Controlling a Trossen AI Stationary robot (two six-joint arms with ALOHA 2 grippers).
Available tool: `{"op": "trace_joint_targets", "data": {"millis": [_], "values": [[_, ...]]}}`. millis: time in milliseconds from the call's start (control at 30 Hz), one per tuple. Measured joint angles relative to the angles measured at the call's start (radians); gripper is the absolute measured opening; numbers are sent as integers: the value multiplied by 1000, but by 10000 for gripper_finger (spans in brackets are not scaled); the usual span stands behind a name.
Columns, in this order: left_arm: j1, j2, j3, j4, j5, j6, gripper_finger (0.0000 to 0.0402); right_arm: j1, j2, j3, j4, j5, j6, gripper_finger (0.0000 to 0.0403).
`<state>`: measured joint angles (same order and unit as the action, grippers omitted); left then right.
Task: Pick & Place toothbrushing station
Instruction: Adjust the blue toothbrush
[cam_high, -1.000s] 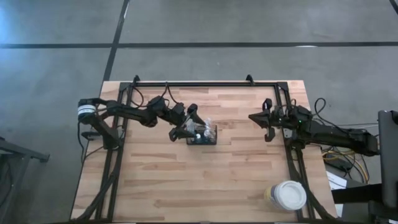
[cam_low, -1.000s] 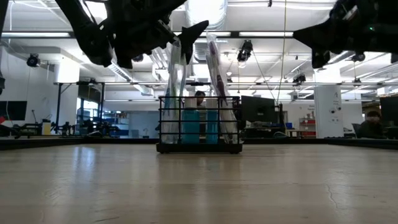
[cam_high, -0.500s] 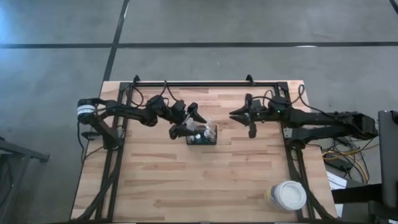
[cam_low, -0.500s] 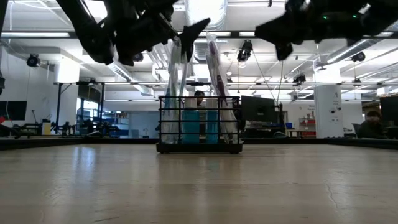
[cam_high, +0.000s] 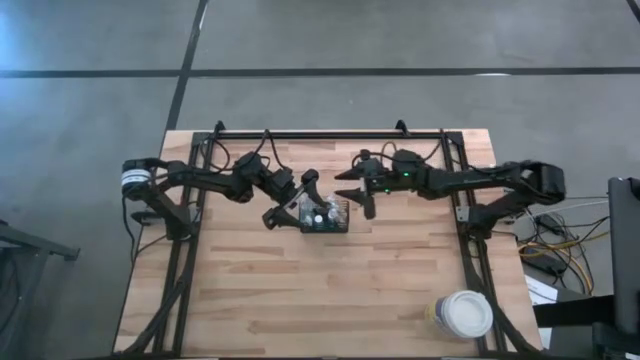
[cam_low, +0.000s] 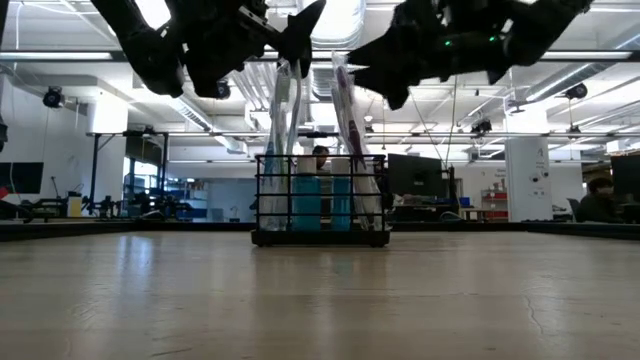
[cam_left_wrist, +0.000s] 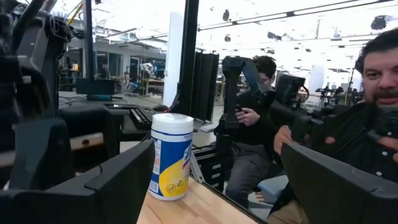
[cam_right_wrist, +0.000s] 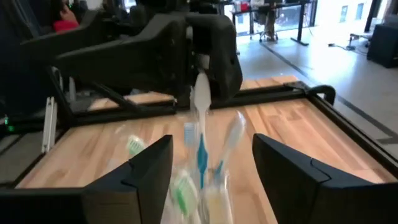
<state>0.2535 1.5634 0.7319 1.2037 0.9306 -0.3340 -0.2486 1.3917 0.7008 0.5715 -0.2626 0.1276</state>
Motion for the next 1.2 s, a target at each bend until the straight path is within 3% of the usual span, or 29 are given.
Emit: {"op": "trace_joint_targets", "data": {"millis": [267, 833, 1000, 1200], "values": [[0, 0, 0, 0, -2, 4, 353, 10, 151, 75, 72, -1, -6, 220], [0, 0, -2, -17, -13, 25, 353, 29, 310, 241, 10, -7, -18, 216], [0, -1, -2, -20, -13, 27, 353, 29, 324, 250, 6, -7, -15, 170], [0, -1, -2, -23, -15, 35, 353, 29, 313, 245, -17, -8, -30, 57]]}}
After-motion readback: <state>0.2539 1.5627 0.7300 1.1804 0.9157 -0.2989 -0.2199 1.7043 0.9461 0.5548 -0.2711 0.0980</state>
